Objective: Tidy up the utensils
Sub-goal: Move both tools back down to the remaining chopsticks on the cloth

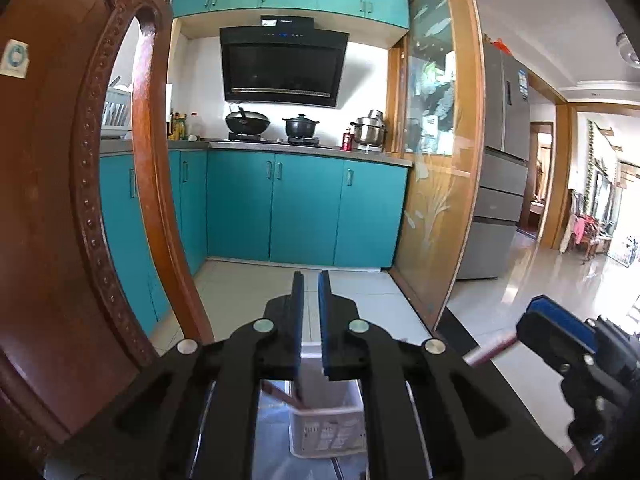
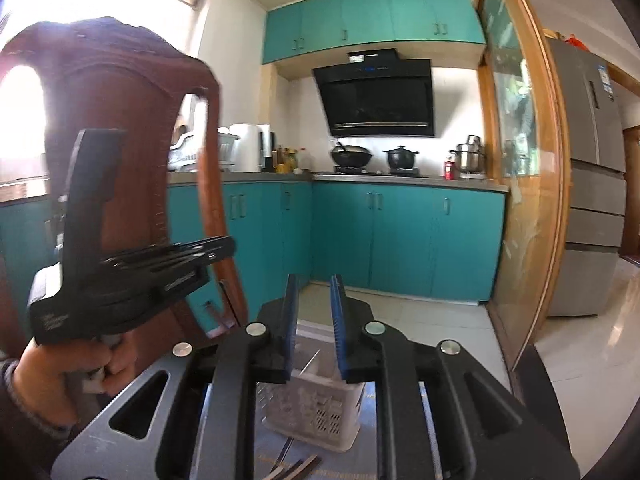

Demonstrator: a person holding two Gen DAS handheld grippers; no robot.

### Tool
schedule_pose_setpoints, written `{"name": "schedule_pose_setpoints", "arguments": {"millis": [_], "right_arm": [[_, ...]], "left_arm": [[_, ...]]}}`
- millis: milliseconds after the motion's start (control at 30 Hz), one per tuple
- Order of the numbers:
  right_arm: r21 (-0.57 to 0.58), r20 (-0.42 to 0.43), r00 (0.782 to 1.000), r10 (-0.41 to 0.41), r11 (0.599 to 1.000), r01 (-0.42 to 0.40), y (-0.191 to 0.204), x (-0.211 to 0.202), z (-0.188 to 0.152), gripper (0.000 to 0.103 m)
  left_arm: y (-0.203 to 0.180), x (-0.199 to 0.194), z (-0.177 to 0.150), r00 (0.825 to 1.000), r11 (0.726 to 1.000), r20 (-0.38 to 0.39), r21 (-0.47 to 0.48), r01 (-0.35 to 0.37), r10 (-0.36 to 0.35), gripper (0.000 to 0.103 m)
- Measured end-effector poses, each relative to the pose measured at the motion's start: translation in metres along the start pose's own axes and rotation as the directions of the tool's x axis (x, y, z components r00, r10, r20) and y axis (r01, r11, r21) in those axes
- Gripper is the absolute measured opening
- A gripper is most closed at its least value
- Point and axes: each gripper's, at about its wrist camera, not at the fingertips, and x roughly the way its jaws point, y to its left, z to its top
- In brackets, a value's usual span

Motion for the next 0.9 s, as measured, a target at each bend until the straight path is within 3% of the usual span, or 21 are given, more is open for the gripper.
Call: {"name": "schedule_pose_setpoints", "arguments": {"millis": [67,100,200,267,333,367,433,467,600,733,900], "right_arm": [[-0.012,-0.033,0.998,0.054,0.998,-0.054,0.003,-0.008,-0.012,0.018],[-0.018,-0.07,0.992,0.101,0.995,-0.103,0.004,-0.01,-0.022,0.024],[0.009,-0.236,0.948,0.213,0.976,-0.217,0.005,0.005,-0.057,0.036],[0.031,-0.387,0.901,0.198,0.979,-0.201,0.007,0.031,-0.083,0.036],[0.053,-0.537,0.833,0.131,0.991,-0.121,0.005,0.064,-0.113,0.036],[0.089,-0.615,0.78,0.114,0.993,-0.075,0.0,0.082,-0.131,0.036],[0.12,-0.683,0.724,0.099,0.993,-0.023,-0.005,0.101,-0.151,0.034],[0.124,-0.702,0.706,0.093,0.992,-0.008,-0.004,0.108,-0.157,0.033],[0.14,-0.728,0.678,0.102,0.99,0.001,0.004,0.12,-0.167,0.033],[0.122,-0.773,0.629,0.084,0.992,0.017,0.016,0.136,-0.179,0.033],[0.124,-0.777,0.619,0.113,0.992,-0.025,0.022,0.14,-0.176,0.026]], "left_arm": [[-0.001,-0.013,-0.007,1.0,1.0,-0.004,0.017,0.024,-0.024,0.011],[-0.002,-0.019,-0.011,1.0,0.999,-0.007,0.026,0.028,-0.028,0.012],[-0.002,-0.035,-0.029,0.999,0.998,-0.027,0.056,0.037,-0.035,0.015],[-0.003,-0.041,-0.04,0.998,0.997,-0.054,0.072,0.033,-0.029,0.017],[-0.003,-0.041,-0.049,0.996,0.996,-0.086,0.077,0.038,-0.031,0.017],[-0.002,-0.04,-0.053,0.994,0.996,-0.101,0.079,0.039,-0.031,0.017],[0.0,-0.039,-0.06,0.992,0.996,-0.124,0.079,0.035,-0.025,0.017],[0.001,-0.038,-0.062,0.99,0.997,-0.138,0.075,0.035,-0.024,0.017],[0.005,-0.034,-0.069,0.985,0.997,-0.17,0.071,0.029,-0.016,0.019],[0.007,-0.03,-0.073,0.981,0.997,-0.195,0.072,0.017,-0.003,0.019],[0.01,-0.027,-0.071,0.978,0.997,-0.206,0.073,0.008,0.007,0.022]]}}
